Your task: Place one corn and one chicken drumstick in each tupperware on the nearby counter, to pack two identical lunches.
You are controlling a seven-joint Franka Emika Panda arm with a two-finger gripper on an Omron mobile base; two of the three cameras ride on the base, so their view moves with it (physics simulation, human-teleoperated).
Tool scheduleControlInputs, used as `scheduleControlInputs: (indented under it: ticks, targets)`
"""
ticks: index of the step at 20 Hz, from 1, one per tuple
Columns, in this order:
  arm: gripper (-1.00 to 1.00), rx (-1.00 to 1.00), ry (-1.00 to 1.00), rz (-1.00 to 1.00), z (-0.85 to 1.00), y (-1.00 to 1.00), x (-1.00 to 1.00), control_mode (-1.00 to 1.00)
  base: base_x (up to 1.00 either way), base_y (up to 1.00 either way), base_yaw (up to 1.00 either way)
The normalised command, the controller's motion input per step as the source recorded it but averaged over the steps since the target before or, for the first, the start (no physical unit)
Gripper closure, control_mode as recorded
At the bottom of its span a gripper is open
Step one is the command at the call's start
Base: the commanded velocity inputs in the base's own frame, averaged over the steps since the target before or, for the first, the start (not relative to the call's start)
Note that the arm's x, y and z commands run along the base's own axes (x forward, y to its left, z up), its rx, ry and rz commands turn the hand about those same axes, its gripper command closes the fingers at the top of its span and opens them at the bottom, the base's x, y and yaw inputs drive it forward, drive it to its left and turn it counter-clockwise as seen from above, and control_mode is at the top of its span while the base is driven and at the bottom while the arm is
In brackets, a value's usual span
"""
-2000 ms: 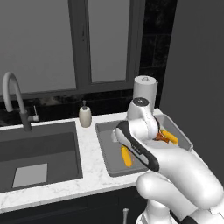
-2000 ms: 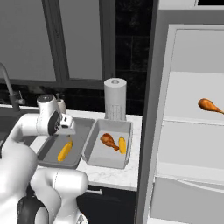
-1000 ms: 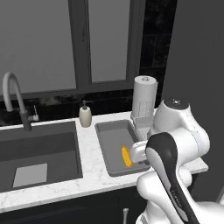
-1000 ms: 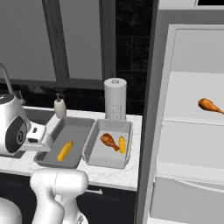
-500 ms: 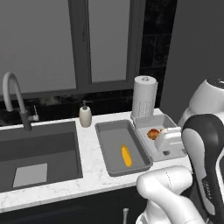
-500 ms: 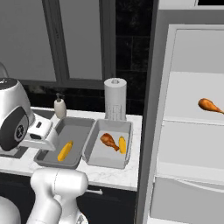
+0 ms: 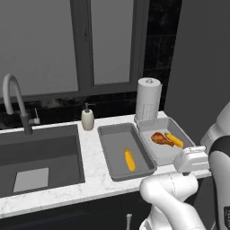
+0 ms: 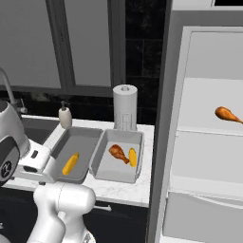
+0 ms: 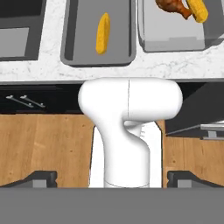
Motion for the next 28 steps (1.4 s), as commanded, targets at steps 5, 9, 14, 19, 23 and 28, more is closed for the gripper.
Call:
scheduleControlInputs:
  ticks: [5, 9, 14, 19, 23, 28]
  targets:
    - [-1.00, 0.00, 0.00, 0.00, 0.00, 0.00, -0.02, -1.00, 0.00, 0.00, 0.00]
    - [-1.00, 0.00, 0.00, 0.00, 0.00, 0.00, 0.00, 1.00, -0.77, 0.00, -0.05]
    - [-1.00, 0.00, 0.00, 0.00, 0.00, 0.00, 0.00, 1.00, -1.00, -0.21, -0.14]
    - [-1.00, 0.00, 0.00, 0.00, 0.00, 0.00, 0.00, 1.00, -0.64, -0.89, -0.32]
    - [-1.00, 0.00, 0.00, 0.00, 0.00, 0.00, 0.00, 1.00, -0.03, -1.00, -0.26]
    - [-1.00, 0.00, 0.00, 0.00, 0.00, 0.00, 0.00, 1.00, 0.18, -1.00, 0.02]
